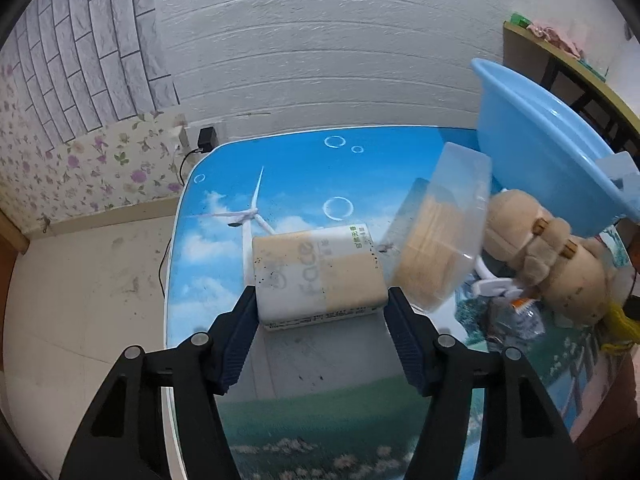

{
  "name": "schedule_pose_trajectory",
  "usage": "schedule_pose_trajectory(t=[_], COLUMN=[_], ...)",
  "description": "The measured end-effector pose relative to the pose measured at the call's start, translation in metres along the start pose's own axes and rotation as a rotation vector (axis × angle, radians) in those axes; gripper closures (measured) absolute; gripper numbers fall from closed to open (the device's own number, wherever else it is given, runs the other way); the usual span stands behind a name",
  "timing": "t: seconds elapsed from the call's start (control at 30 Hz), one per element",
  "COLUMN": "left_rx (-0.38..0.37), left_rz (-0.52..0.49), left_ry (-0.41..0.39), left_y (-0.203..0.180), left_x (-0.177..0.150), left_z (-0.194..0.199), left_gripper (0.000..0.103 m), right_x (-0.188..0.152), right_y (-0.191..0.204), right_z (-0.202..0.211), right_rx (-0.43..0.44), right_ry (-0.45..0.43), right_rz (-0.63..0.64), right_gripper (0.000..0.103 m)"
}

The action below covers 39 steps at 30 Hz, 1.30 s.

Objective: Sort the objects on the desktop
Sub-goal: 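Grasp the white bunny plush with the right tool while the left tool lifts the tissue pack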

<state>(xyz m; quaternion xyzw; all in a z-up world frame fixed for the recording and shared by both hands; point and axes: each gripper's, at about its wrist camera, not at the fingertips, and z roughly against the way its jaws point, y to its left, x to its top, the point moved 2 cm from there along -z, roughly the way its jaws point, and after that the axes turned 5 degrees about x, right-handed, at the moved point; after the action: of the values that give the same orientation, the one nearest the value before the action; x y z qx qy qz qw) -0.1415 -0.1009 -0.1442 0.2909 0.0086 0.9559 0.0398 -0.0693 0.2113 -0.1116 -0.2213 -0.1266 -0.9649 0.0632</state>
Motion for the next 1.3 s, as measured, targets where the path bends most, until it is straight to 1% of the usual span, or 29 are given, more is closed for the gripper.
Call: schedule_pose_trajectory(t=[0.17,0.27,0.4,0.5,0.63,0.7,0.73,0.8,0.87,0.9,0.93,0.97,1.0,1.1,1.23,1.3], left_rx=[-0.008,-0.002,0.010,0.016,0.008,0.006,0.003,0.002,0.009,0.015,0.022,0.029,0.034,0.038,0.047,0.050], left_rz=[0.004,0.004,0.013,0.019,0.034,0.030,0.028,0.026,0.026,0.022,0.015,0.008,0.004,0.003,0.013,0.018], left_ry=[0.000,-0.003,0.002,0.000,0.011,0.015,0.017,0.023,0.033,0.041,0.047,0.050,0.055,0.058,0.067,0.080], left_y=[-0.003,-0.005,-0.008,-0.013,-0.020,-0.026,-0.028,-0.034,-0.038,-0.040,-0.043,-0.044,-0.046,-0.048,-0.049,-0.050], left_x=[-0.009,-0.015,-0.025,-0.033,-0.042,-0.048,-0.050,-0.055,-0.058,-0.059,-0.061,-0.062,-0.062,-0.062,-0.062,-0.063], left_z=[0.014,0.025,0.036,0.045,0.054,0.058,0.060,0.061,0.059,0.059,0.058,0.058,0.058,0.057,0.055,0.051], left_gripper=[0.040,0.040,0.040,0.040,0.040,0.040,0.040,0.040,0.040,0.040,0.040,0.040,0.040,0.039,0.039,0.039], right_x=[-0.004,-0.005,-0.007,-0.011,-0.013,-0.015,-0.016,-0.018,-0.020,-0.021,-0.023,-0.025,-0.026,-0.028,-0.029,-0.029], right_y=[0.003,-0.001,-0.018,-0.035,-0.044,-0.049,-0.051,-0.054,-0.054,-0.056,-0.057,-0.058,-0.059,-0.062,-0.067,-0.070], right_z=[0.003,0.007,0.019,0.030,0.038,0.039,0.039,0.038,0.035,0.035,0.036,0.038,0.038,0.038,0.033,0.031], right_rx=[0.004,0.010,0.001,-0.032,-0.095,-0.098,-0.094,-0.077,-0.067,-0.064,-0.057,-0.052,-0.049,-0.046,-0.045,-0.032], right_ry=[-0.015,-0.026,-0.060,-0.088,-0.110,-0.110,-0.109,-0.103,-0.092,-0.095,-0.105,-0.107,-0.106,-0.110,-0.094,-0.094], right_rz=[0.032,0.017,-0.015,-0.031,0.000,0.005,0.004,-0.002,0.002,0.001,0.000,-0.001,-0.002,-0.005,-0.020,-0.026], right_gripper=[0.034,0.035,0.035,0.035,0.035,0.034,0.034,0.029,0.028,0.026,0.023,0.015,0.012,0.012,0.012,0.010])
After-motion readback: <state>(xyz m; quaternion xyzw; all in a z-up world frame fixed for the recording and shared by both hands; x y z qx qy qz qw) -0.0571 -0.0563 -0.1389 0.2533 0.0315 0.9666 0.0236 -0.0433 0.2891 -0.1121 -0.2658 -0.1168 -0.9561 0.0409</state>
